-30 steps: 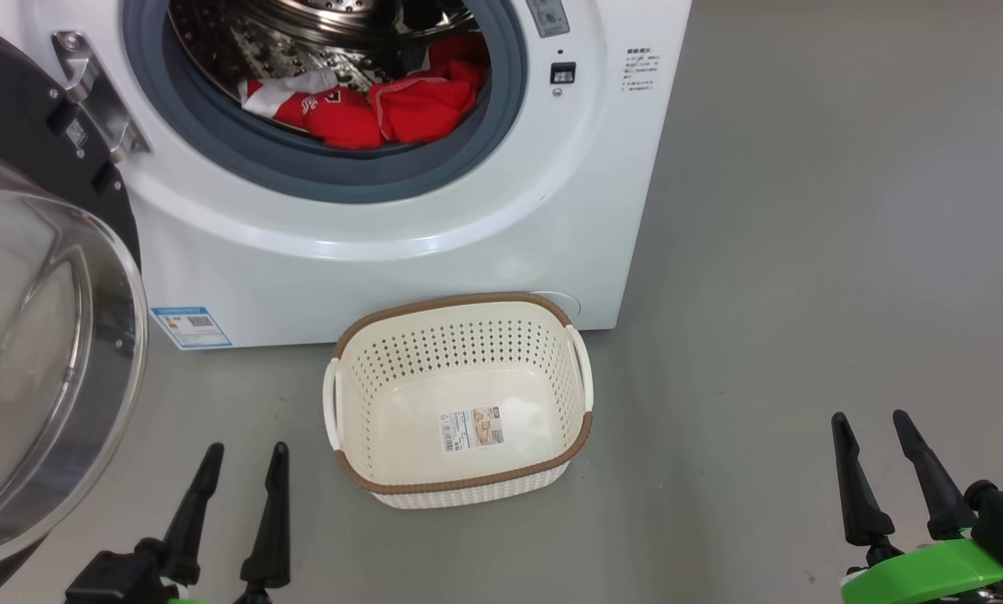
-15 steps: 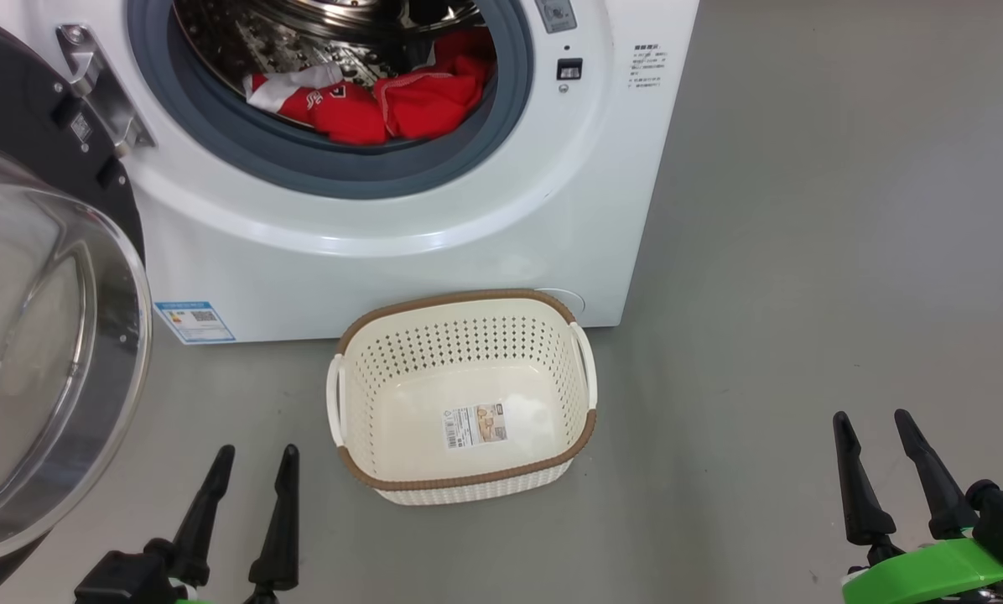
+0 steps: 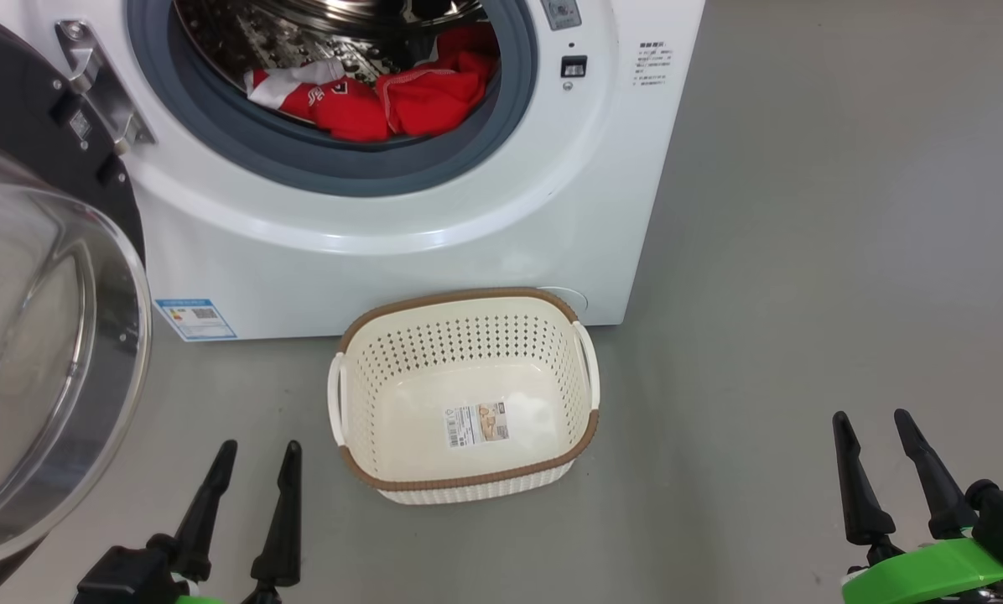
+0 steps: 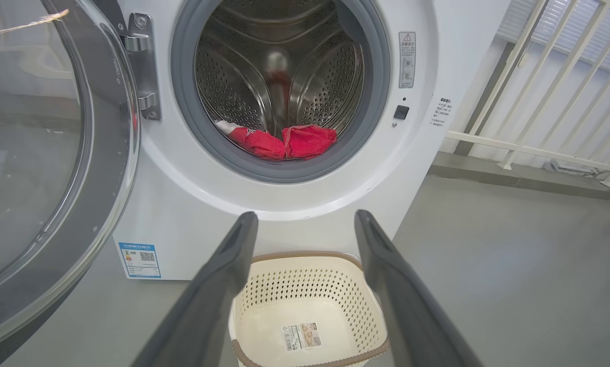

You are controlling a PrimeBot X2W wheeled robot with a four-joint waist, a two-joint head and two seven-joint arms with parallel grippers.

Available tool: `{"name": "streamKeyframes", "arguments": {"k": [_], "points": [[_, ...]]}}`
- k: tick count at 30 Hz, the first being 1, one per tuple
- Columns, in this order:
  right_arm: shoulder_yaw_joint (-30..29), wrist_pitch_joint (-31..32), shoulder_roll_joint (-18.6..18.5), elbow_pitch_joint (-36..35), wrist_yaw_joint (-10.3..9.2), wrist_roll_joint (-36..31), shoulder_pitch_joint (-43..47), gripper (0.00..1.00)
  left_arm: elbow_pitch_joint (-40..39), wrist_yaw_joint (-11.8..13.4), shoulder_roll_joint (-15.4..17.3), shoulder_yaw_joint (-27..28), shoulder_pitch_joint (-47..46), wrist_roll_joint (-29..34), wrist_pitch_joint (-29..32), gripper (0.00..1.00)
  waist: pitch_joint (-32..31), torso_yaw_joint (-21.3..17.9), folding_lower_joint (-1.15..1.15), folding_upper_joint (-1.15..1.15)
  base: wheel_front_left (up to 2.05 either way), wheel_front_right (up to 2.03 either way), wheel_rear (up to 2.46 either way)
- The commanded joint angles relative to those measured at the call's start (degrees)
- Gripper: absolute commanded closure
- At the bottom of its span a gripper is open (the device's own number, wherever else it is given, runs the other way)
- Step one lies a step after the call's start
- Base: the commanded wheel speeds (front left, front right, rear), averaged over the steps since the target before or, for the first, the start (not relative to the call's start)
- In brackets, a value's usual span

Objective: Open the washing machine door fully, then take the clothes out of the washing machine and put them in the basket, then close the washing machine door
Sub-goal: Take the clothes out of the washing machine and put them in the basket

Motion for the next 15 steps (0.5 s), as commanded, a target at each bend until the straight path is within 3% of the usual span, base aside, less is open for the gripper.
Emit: {"name": "streamKeyframes", "arguments": {"k": [1, 15], "points": [[1.33, -0.37, -0.69, -1.48, 0.42, -0.61, -1.06, 0.00, -1.40, -0.31, 1.02, 1.45, -2.19, -0.44, -0.29, 0.00, 0.04, -0.01, 0.00, 0.00, 0.95, -0.95, 0.00], [1.72, -0.37, -0.62, -1.34, 0.42, -0.72, -0.88, 0.00, -1.15, -0.31, 1.41, 1.23, -2.11, -0.65, -0.29, 0.00, -0.51, -0.07, 0.00, 0.00, 0.95, -0.95, 0.00]]}}
